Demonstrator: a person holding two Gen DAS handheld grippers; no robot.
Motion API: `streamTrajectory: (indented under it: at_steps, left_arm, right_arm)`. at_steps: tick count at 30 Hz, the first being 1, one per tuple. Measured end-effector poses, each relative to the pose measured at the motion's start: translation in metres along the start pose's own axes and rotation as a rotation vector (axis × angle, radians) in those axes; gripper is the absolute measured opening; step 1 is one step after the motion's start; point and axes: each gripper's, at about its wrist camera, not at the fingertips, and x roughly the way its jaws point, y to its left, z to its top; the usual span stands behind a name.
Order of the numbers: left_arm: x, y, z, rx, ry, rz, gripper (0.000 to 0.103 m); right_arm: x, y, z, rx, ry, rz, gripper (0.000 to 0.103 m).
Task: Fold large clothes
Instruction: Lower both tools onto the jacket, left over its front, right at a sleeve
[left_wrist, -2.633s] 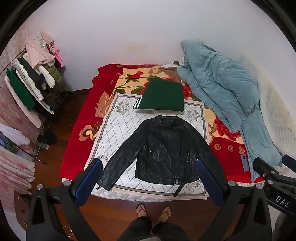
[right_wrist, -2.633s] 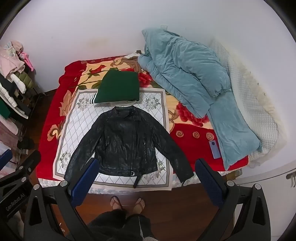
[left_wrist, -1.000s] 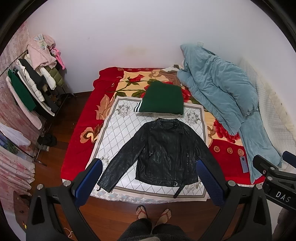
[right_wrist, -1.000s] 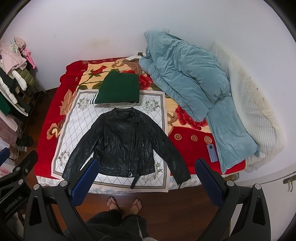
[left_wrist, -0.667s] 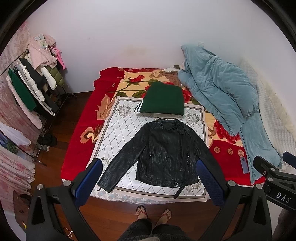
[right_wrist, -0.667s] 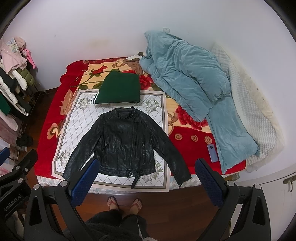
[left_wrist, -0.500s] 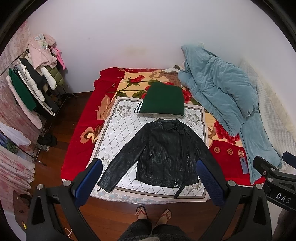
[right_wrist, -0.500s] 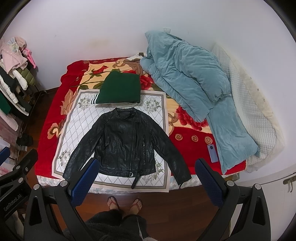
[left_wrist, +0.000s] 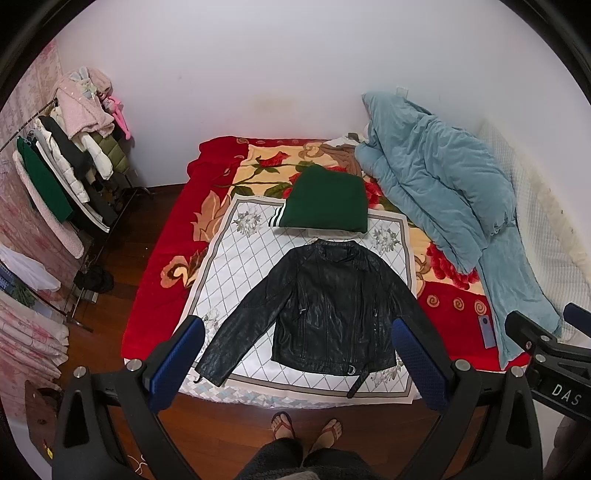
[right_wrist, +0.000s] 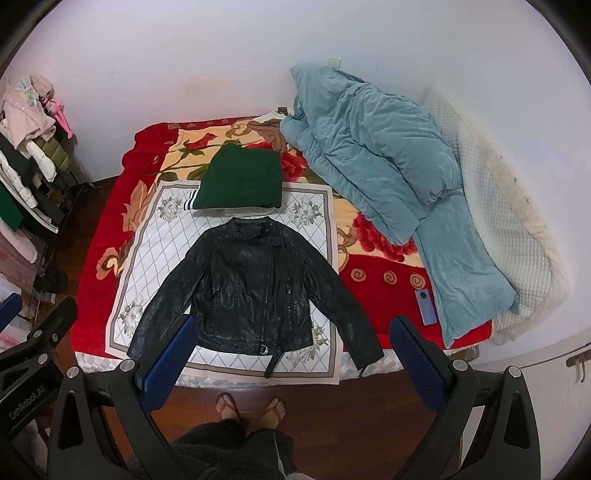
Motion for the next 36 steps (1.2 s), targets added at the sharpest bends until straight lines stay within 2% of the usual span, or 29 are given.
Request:
streamTrajectory:
  at_steps: [5,12,16,19,21,23,26,29,33,36]
  left_arm:
    - [0.000,0.001,0.003,0.000,-0.002,0.000,0.103]
    - [0.004,0.002,0.005,0.001,0.004,-0.003,0.103]
    - [0.030,0.011,0.018,0.005,-0.005,0.023,0.103]
    - [0.067,0.015,0.022,0.030,-0.021,0.062,0.103]
    - [0.102,0.014,0.023,0.042,-0.031,0.085,0.103]
    - [0.136,0.008,0.018,0.057,-0.038,0.111,0.103]
    - [0.188,-0.005,0.005,0.078,-0.029,0.152,0.103]
    - [0.251,-0.025,-0.006,0.080,0.033,0.176,0.103]
    - [0.325,-0.057,-0.024,0.098,0.116,0.219,0.103]
    - [0.377,-0.081,-0.038,0.127,0.161,0.250,0.103]
  right_arm:
    - [0.001,0.000,-0.003,-0.002,0.002,0.002,0.103]
    - [0.000,0.008,0.010,0.003,0.009,0.001,0.103]
    - [0.017,0.015,0.010,0.042,0.008,0.004,0.103]
    - [0.051,0.008,0.004,0.097,0.010,0.021,0.103]
    - [0.084,-0.009,0.001,0.158,0.026,0.003,0.103]
    - [0.122,-0.030,-0.006,0.229,0.049,-0.049,0.103]
    - [0.194,-0.077,-0.023,0.355,0.122,-0.107,0.102]
    - [0.271,-0.132,-0.054,0.480,0.224,-0.129,0.096]
    - [0.384,-0.214,-0.105,0.620,0.376,-0.160,0.096]
    - [0.466,-0.272,-0.145,0.723,0.447,-0.120,0.096]
